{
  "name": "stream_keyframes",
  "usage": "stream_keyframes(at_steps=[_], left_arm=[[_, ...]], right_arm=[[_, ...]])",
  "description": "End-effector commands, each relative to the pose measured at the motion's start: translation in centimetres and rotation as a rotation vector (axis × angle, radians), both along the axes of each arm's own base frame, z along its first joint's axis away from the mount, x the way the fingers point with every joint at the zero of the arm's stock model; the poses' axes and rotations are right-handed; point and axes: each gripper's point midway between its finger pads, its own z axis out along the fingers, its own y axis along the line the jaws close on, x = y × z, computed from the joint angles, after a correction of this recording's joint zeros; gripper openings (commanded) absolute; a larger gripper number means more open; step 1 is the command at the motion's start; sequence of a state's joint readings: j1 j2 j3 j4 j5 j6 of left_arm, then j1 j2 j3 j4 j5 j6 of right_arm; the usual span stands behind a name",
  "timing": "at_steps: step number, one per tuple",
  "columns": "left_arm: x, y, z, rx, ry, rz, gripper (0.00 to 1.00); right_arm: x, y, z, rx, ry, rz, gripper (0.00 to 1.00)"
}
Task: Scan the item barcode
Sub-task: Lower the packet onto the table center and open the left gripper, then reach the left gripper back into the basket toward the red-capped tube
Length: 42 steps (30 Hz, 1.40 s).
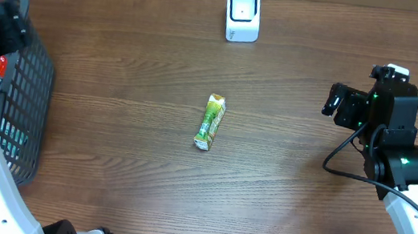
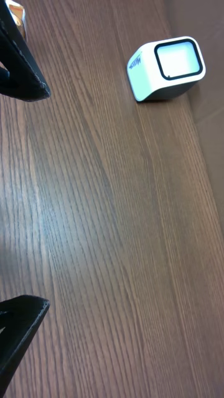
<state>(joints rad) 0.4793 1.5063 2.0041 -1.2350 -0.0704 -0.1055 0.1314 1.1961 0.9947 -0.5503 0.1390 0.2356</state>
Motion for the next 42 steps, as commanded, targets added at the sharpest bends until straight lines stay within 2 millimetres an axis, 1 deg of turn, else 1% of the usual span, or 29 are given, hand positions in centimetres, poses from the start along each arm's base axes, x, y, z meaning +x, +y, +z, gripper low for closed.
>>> stream_keyframes(at_steps=[1, 3, 4, 5, 6, 9, 11, 12, 14, 15, 16, 17, 19, 24, 26, 28, 29, 30, 35, 37, 39, 42], left_arm=[[-2.4, 4.1, 0.8, 0.014, -0.021, 0.162, 0.80], [-4.0, 6.3, 0.8, 0.004, -0.035, 0.265, 0.79], [-4.6, 7.0, 0.9, -0.002, -0.048, 0.303, 0.79], [-5.4, 8.7, 1.5, 0.003, -0.086, 0.360, 0.79], [-5.6, 9.2, 1.7, 0.012, -0.097, 0.372, 0.79], [-5.2, 10.3, 1.8, 0.031, -0.105, 0.376, 0.79], [-4.2, 11.2, 1.3, 0.058, -0.085, 0.348, 0.79], [-3.5, 11.8, 0.5, 0.067, -0.060, 0.331, 0.79], [-3.0, 12.3, -0.8, 0.055, -0.021, 0.319, 0.80], [-2.6, 12.7, -2.2, 0.042, 0.019, 0.308, 0.80], [-2.5, 12.8, -2.8, 0.035, 0.039, 0.302, 0.79], [-2.3, 12.9, -3.9, 0.024, 0.079, 0.290, 0.78], [-2.1, 13.1, -5.1, 0.016, 0.121, 0.270, 0.76], [-0.8, 13.3, -6.8, -0.020, 0.135, 0.225, 0.77], [-0.5, 13.5, -7.7, -0.031, 0.154, 0.217, 0.81], [-0.4, 13.6, -8.6, -0.048, 0.178, 0.216, 0.82], [-0.4, 13.6, -9.8, -0.059, 0.218, 0.197, 0.82], [-0.4, 13.7, -10.5, -0.067, 0.245, 0.188, 0.82], [-1.0, 13.7, -13.5, -0.113, 0.352, 0.183, 0.82], [-1.5, 14.1, -14.0, -0.100, 0.388, 0.206, 0.82], [-1.8, 14.5, -14.0, -0.085, 0.402, 0.221, 0.83], [-1.6, 14.8, -13.8, -0.054, 0.410, 0.194, 0.83]], right_arm=[[0.4, -0.3, 1.1, -0.002, -0.030, -0.017, 1.00], [0.4, -0.3, 1.1, -0.002, -0.030, -0.017, 1.00], [0.4, -0.3, 1.2, -0.002, -0.031, -0.017, 1.00], [0.4, -0.3, 1.1, -0.002, -0.030, -0.017, 1.00], [0.4, -0.3, 1.2, -0.002, -0.031, -0.017, 1.00], [0.4, -0.3, 1.1, -0.002, -0.030, -0.017, 1.00], [0.4, -0.3, 1.1, -0.002, -0.030, -0.017, 1.00], [0.4, -0.3, 1.1, -0.002, -0.030, -0.017, 1.00], [0.4, -0.3, 1.2, -0.002, -0.031, -0.017, 1.00], [0.4, -0.3, 1.2, -0.002, -0.031, -0.017, 1.00], [0.4, -0.3, 1.1, -0.002, -0.030, -0.017, 1.00], [0.4, -0.3, 1.1, -0.002, -0.030, -0.017, 1.00], [0.4, -0.3, 1.1, -0.002, -0.030, -0.017, 1.00], [0.4, -0.3, 1.1, -0.002, -0.030, -0.017, 1.00], [0.4, -0.3, 1.1, -0.002, -0.030, -0.017, 1.00], [0.4, -0.3, 1.1, -0.002, -0.030, -0.017, 1.00], [0.4, -0.3, 1.1, -0.002, -0.030, -0.017, 1.00], [0.4, -0.3, 1.1, -0.002, -0.030, -0.017, 1.00], [0.4, -0.3, 1.2, -0.002, -0.031, -0.017, 1.00], [0.4, -0.3, 1.1, -0.002, -0.030, -0.017, 1.00], [0.4, -0.3, 1.1, -0.002, -0.030, -0.017, 1.00], [0.4, -0.3, 1.1, -0.002, -0.030, -0.017, 1.00]])
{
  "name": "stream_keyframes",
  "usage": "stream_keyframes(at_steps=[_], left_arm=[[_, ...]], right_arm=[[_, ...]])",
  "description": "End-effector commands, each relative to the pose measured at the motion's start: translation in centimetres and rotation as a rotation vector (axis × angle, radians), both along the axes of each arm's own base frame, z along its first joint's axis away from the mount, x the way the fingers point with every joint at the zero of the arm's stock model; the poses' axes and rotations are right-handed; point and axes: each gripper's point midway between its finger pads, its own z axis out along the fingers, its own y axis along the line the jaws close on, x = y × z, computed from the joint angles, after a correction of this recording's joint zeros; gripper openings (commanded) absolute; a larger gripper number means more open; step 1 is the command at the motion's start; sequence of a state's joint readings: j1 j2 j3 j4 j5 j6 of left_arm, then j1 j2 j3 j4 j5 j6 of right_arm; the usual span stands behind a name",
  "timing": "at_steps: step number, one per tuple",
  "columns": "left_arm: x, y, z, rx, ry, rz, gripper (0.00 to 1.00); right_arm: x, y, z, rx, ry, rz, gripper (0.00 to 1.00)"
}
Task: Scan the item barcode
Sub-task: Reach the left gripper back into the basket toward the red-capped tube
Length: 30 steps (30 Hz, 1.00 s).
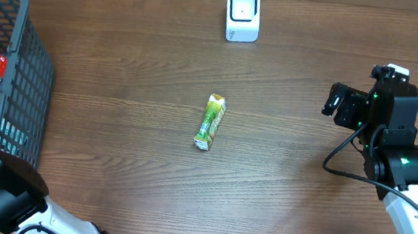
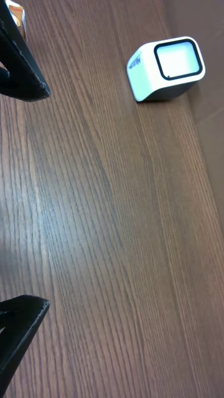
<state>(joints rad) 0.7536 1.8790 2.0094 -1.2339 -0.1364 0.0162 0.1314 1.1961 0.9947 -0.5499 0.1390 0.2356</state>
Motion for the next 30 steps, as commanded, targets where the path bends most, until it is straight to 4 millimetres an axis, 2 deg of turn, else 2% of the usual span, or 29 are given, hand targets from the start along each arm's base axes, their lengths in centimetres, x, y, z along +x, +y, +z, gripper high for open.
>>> stream_keyframes(at_steps=[1, 5, 9, 13, 15, 22, 23, 30], left_arm=[[0.0, 0.9, 0.6, 0.062, 0.033, -0.046, 0.84], [1.2, 2.0, 0.4, 0.121, 0.058, -0.153, 0.93], [2.3, 2.8, -1.0, 0.130, 0.085, -0.220, 0.96], [3.4, 3.6, -3.8, 0.100, 0.107, -0.238, 0.98], [3.8, 4.0, -6.0, 0.078, 0.144, -0.269, 0.97], [5.2, 4.1, -11.4, -0.006, 0.182, -0.346, 0.95], [5.3, 4.3, -12.9, -0.024, 0.198, -0.354, 0.95], [5.3, 4.8, -17.7, -0.068, 0.267, -0.424, 0.93]], right_arm=[[0.4, -0.3, 1.1, -0.003, -0.030, -0.017, 1.00], [0.4, -0.3, 1.1, -0.002, -0.030, -0.017, 1.00], [0.4, -0.3, 1.1, -0.003, -0.030, -0.017, 1.00], [0.4, -0.3, 1.1, -0.002, -0.030, -0.017, 1.00], [0.4, -0.3, 1.1, -0.002, -0.030, -0.017, 1.00], [0.4, -0.3, 1.1, -0.003, -0.030, -0.017, 1.00], [0.4, -0.3, 1.1, -0.003, -0.030, -0.017, 1.00], [0.4, -0.3, 1.1, -0.003, -0.030, -0.017, 1.00]])
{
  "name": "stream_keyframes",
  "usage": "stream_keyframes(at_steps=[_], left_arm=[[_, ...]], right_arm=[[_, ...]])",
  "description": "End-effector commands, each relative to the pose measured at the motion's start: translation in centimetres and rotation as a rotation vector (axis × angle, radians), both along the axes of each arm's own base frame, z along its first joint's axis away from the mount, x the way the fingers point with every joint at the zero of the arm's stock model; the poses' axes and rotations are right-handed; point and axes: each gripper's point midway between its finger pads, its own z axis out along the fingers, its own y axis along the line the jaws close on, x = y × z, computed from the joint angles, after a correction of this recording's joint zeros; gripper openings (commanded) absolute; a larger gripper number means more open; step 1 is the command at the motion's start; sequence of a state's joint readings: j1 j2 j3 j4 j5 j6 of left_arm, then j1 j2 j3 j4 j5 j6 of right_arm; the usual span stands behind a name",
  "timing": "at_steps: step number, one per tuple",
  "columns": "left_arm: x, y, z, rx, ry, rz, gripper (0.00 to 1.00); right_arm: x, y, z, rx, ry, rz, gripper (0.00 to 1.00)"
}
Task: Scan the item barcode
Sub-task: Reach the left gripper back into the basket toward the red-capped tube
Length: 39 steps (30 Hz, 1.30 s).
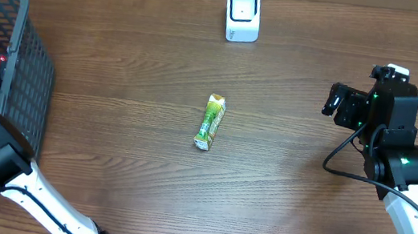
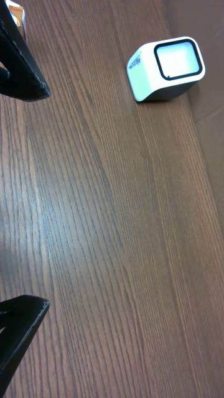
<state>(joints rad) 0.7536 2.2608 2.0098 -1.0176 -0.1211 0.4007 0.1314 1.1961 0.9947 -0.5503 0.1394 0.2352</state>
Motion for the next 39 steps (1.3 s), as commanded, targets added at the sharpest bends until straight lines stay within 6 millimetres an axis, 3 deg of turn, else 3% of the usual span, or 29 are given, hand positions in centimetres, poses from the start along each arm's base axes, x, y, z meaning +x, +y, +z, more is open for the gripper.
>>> stream_keyframes(at_steps=[1, 6, 8, 13, 15, 17, 19, 25, 26, 27, 29, 31, 33, 34, 39], left_arm=[[0.2, 0.5, -2.5, -0.024, 0.031, -0.063, 0.92], [0.2, 1.3, -4.6, -0.030, 0.036, -0.052, 0.92], [0.1, 1.3, -4.9, -0.035, 0.040, -0.050, 0.85], [0.4, 0.0, -5.6, -0.106, 0.020, -0.067, 0.53], [0.9, -1.4, -6.0, -0.177, -0.014, -0.080, 0.48], [1.3, -3.2, -6.5, -0.263, -0.037, -0.098, 0.34], [1.6, -4.4, -6.5, -0.305, -0.044, -0.111, 0.08], [2.5, -5.5, -6.0, -0.351, -0.072, 0.064, 0.04], [2.5, -5.5, -5.9, -0.354, -0.078, 0.092, 0.04], [2.6, -5.4, -5.8, -0.357, -0.083, 0.121, 0.11], [2.1, -5.2, -5.9, -0.352, -0.070, 0.153, 0.48], [1.6, -4.6, -6.0, -0.319, -0.047, 0.161, 0.73], [1.0, -3.5, -6.1, -0.250, -0.011, 0.161, 0.86], [1.2, -3.1, -6.3, -0.221, -0.004, 0.082, 0.94], [1.3, -2.7, -6.8, -0.171, 0.033, -0.047, 1.00]], right_arm=[[0.4, -0.3, 1.1, -0.002, -0.030, -0.017, 1.00], [0.4, -0.3, 1.1, -0.002, -0.030, -0.017, 1.00], [0.4, -0.3, 1.1, -0.002, -0.030, -0.017, 1.00], [0.4, -0.3, 1.1, -0.002, -0.030, -0.017, 1.00], [0.4, -0.3, 1.1, -0.002, -0.030, -0.017, 1.00], [0.4, -0.3, 1.1, -0.002, -0.030, -0.017, 1.00], [0.4, -0.3, 1.2, -0.002, -0.031, -0.017, 1.00], [0.4, -0.3, 1.2, -0.002, -0.031, -0.017, 1.00], [0.4, -0.3, 1.1, -0.002, -0.030, -0.017, 1.00], [0.4, -0.3, 1.2, -0.002, -0.031, -0.017, 1.00], [0.4, -0.3, 1.1, -0.002, -0.030, -0.017, 1.00], [0.4, -0.3, 1.1, -0.002, -0.030, -0.017, 1.00], [0.4, -0.3, 1.2, -0.002, -0.031, -0.017, 1.00], [0.4, -0.3, 1.2, -0.002, -0.031, -0.017, 1.00], [0.4, -0.3, 1.1, -0.002, -0.030, -0.017, 1.00]])
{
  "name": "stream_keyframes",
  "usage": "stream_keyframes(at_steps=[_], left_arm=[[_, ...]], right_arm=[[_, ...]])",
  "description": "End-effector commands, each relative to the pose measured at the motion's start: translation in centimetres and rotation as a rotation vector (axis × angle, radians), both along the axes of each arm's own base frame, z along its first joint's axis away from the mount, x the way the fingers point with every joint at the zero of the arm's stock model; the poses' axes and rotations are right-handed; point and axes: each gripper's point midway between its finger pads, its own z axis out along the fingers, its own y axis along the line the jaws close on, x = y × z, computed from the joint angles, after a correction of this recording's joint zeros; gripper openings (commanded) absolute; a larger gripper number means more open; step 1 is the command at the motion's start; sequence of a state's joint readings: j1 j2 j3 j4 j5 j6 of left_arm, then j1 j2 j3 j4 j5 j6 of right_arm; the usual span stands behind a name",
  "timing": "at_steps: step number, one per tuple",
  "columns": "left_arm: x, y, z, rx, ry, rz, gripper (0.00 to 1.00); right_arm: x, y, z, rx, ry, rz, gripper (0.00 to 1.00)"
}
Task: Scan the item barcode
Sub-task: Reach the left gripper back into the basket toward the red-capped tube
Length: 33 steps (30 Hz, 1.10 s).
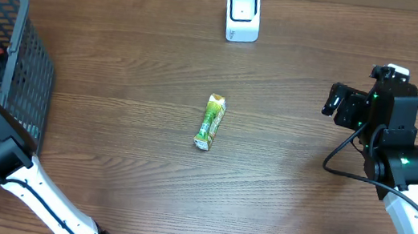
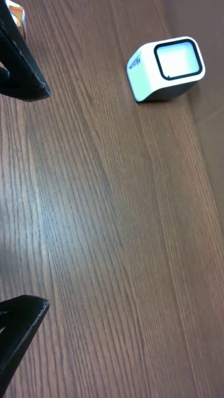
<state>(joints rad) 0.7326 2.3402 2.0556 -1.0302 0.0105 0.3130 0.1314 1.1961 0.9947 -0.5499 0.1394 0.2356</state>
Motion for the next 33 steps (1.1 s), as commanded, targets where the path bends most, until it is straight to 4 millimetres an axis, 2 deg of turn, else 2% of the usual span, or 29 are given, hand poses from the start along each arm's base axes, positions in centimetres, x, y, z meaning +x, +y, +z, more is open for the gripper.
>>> stream_keyframes(at_steps=[1, 6, 13, 23, 27, 33], left_arm=[[-1.5, -0.1, -4.1, -0.007, 0.107, -0.077, 1.00], [-2.0, 1.7, -3.5, 0.083, 0.149, -0.055, 1.00], [0.3, 2.0, -1.2, 0.132, 0.091, -0.072, 1.00], [4.0, 3.3, 4.8, 0.271, -0.011, -0.082, 1.00], [3.1, 4.2, 4.7, 0.302, 0.030, -0.059, 1.00], [0.1, 4.8, 1.9, 0.266, 0.124, -0.106, 1.00]], right_arm=[[0.4, -0.3, 1.1, -0.002, -0.030, -0.017, 1.00], [0.4, -0.3, 1.1, -0.002, -0.030, -0.017, 1.00], [0.4, -0.3, 1.1, -0.002, -0.030, -0.017, 1.00], [0.4, -0.3, 1.1, -0.002, -0.030, -0.017, 1.00], [0.4, -0.3, 1.1, -0.002, -0.030, -0.017, 1.00], [0.4, -0.3, 1.1, -0.002, -0.030, -0.017, 1.00]])
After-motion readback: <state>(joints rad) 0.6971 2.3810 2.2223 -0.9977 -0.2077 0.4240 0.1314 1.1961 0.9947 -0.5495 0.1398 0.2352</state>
